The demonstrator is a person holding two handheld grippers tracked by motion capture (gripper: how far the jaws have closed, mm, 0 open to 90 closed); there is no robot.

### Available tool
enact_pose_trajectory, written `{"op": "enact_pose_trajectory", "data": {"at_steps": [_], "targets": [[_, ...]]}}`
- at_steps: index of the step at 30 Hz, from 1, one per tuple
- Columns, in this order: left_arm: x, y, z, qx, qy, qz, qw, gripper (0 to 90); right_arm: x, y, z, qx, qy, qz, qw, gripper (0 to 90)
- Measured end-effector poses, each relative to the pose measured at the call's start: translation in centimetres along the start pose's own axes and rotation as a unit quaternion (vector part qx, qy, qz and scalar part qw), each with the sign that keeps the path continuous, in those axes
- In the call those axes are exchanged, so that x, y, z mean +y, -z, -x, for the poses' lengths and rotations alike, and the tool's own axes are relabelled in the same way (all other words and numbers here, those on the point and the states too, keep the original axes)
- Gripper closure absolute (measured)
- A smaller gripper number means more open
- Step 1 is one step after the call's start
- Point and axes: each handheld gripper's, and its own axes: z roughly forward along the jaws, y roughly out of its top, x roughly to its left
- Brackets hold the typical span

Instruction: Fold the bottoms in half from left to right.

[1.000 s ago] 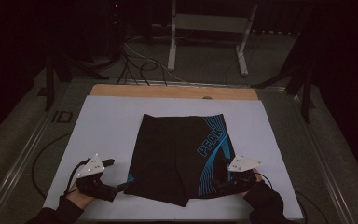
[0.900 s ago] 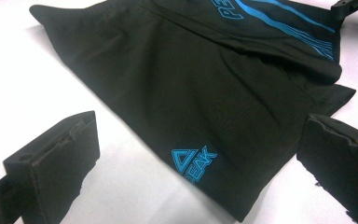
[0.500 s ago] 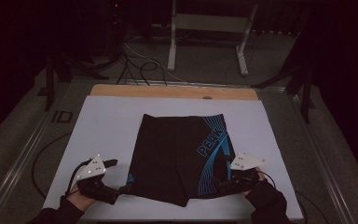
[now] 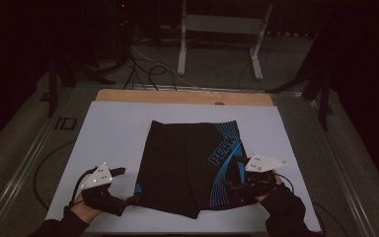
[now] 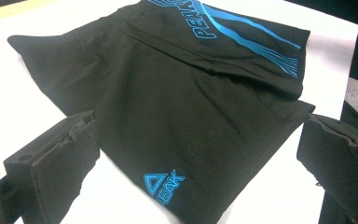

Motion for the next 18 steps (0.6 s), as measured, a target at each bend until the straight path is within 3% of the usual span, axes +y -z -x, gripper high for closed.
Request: {"op": "enact_pose_trajectory", "data": {"at_steps": [5,18], "targets": [[0.1,0.0,0.1,-0.001,-0.001,0.002,1.0,0.0,1.2,0.0,0.2,-0.008,0.012,0.006,0.9999,9.8],[0.1,0.0,0.3,0.001,-0.003,0.004,1.0,0.0,4.6,-1.7,0.8,0.0,0.027,0.03,0.9992,9.8]]}}
